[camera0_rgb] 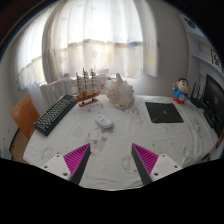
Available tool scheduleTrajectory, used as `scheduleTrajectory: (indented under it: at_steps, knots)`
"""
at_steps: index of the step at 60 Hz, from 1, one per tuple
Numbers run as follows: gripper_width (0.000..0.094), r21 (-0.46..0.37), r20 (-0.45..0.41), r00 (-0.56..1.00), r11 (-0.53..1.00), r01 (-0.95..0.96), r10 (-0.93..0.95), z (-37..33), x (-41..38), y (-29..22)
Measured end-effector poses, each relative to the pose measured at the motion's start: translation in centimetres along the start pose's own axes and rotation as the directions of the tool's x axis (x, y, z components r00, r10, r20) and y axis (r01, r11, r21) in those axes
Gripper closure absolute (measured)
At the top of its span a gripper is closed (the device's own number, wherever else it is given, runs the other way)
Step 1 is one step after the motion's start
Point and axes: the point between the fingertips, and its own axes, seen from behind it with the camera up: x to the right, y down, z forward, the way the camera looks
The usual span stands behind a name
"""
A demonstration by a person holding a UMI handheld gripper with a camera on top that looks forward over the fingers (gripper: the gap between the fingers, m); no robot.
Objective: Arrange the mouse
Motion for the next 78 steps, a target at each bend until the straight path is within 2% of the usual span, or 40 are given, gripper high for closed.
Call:
scheduleTrajectory:
  at_steps: [10,29,50,78]
  knots:
    - [0.0082,0.056,0.036,0.999,0.998,0.0,-0.002,2.4,-3.5,-0.9]
    - [0.0083,0.146,0.017,0.998,0.987,0.064,-0.067,11.4,-3.9,-3.0]
    - [0.0083,0.133,0.008,0.996,0.987,0.091,-0.093,19.4,-2.5,-3.9]
    - [0.0083,0.054,0.012,0.999,0.997,0.051,-0.051,25.8,-1.1,-5.9]
